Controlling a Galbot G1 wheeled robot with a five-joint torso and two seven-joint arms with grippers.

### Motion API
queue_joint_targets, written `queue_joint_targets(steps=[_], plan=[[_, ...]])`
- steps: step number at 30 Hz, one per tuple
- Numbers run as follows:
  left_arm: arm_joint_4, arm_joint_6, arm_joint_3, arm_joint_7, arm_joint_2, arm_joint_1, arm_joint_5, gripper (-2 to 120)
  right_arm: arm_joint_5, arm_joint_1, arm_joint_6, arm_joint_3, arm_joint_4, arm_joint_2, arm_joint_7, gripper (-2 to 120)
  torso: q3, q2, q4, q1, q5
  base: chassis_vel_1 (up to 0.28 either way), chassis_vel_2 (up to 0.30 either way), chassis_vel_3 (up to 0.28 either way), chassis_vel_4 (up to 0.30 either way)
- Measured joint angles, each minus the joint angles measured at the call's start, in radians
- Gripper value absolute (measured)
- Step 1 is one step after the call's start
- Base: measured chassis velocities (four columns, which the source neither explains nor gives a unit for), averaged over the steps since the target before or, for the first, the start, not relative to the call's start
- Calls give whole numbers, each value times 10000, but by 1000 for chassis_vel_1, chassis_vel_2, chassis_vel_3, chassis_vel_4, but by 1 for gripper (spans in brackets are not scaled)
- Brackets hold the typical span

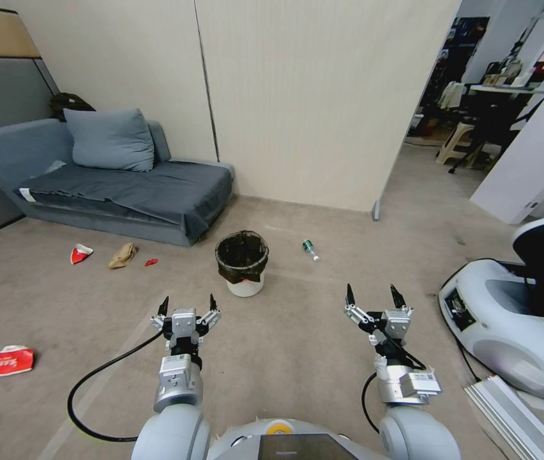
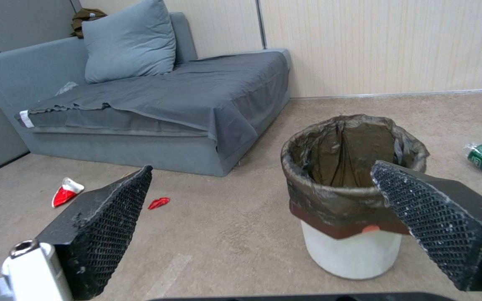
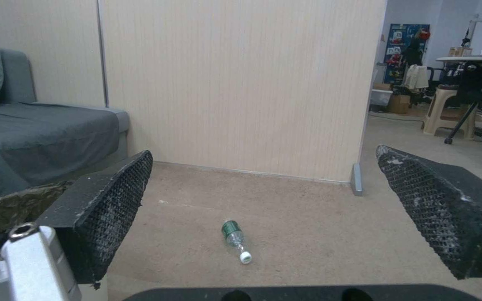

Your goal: Pick up the trash bin, then pick up the garbage from the floor and place it into the trash bin.

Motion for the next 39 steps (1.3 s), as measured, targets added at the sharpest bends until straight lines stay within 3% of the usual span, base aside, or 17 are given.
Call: queue_joint_targets(steps=[39], plan=[[127,-32,202,42,-73,-19,151,100,-68,38,40,-38,-168,-1,-17,100,0,0,0,0,-1,-110,107,109,-108]])
